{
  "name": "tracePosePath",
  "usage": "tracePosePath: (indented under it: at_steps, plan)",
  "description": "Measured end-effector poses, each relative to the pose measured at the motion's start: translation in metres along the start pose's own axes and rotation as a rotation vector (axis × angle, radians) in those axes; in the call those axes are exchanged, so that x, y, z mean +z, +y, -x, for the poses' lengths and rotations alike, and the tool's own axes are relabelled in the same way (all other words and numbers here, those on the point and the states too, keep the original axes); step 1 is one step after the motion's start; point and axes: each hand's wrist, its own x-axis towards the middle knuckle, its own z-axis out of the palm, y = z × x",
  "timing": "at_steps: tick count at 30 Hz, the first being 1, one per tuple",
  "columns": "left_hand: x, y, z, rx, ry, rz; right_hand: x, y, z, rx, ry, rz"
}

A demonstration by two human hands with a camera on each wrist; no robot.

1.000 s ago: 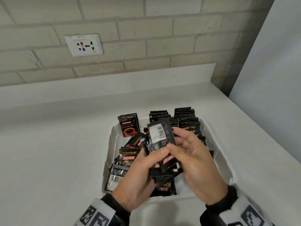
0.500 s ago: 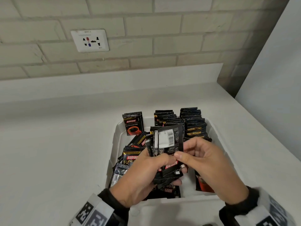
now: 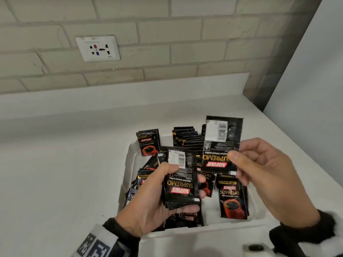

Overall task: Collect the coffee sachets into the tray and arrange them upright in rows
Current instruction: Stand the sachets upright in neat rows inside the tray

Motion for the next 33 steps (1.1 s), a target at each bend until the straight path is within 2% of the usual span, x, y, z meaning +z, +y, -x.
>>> tracePosePath:
  at_steps: [4,7,12,16,18,19,20,22,23,25,27,28,31,33]
  plan:
    - [0.002,-0.001,-0.001,0.106,0.122,-0.017,0.013,0.001,0.011,0.192,-0.192,0.062]
    - [0.004,-0.004,-0.001,0.222,0.186,-0.096,0.023,0.006,0.016,0.258,-0.240,0.122]
    - [0.008,-0.007,-0.002,0.305,0.219,-0.144,0.028,0.014,0.017,0.270,-0.192,0.163]
    - [0.007,-0.005,0.000,0.250,0.184,-0.189,0.022,0.010,0.015,0.224,-0.129,0.094]
    - [0.005,-0.002,0.001,0.189,0.185,-0.189,0.014,0.003,0.012,0.082,-0.057,0.144]
    - [0.004,-0.001,0.001,0.162,0.183,-0.181,0.011,-0.001,0.010,-0.048,-0.023,0.201]
    - [0.003,0.001,0.001,0.141,0.174,-0.173,0.007,-0.007,0.009,-0.234,0.001,0.306]
    - [0.003,0.004,0.003,0.094,0.142,-0.160,-0.001,-0.014,0.006,-0.668,-0.022,0.660]
    - [0.004,0.006,0.004,0.072,0.105,-0.156,-0.004,-0.015,0.004,-0.831,-0.043,0.828]
    - [0.005,0.009,0.006,0.061,-0.010,-0.148,-0.004,-0.017,0.002,-1.028,-0.041,1.064]
    - [0.005,0.009,0.007,0.097,-0.098,-0.177,0.000,-0.017,0.003,-1.099,-0.040,1.143]
    - [0.005,0.009,0.006,0.130,-0.100,-0.203,0.003,-0.015,0.003,-1.110,-0.050,1.150]
    - [0.009,0.008,0.006,0.240,0.022,-0.287,0.002,-0.003,0.002,-1.054,-0.063,1.144]
    - [0.009,0.008,0.006,0.351,0.123,-0.385,0.000,0.000,-0.001,-0.906,-0.099,1.074]
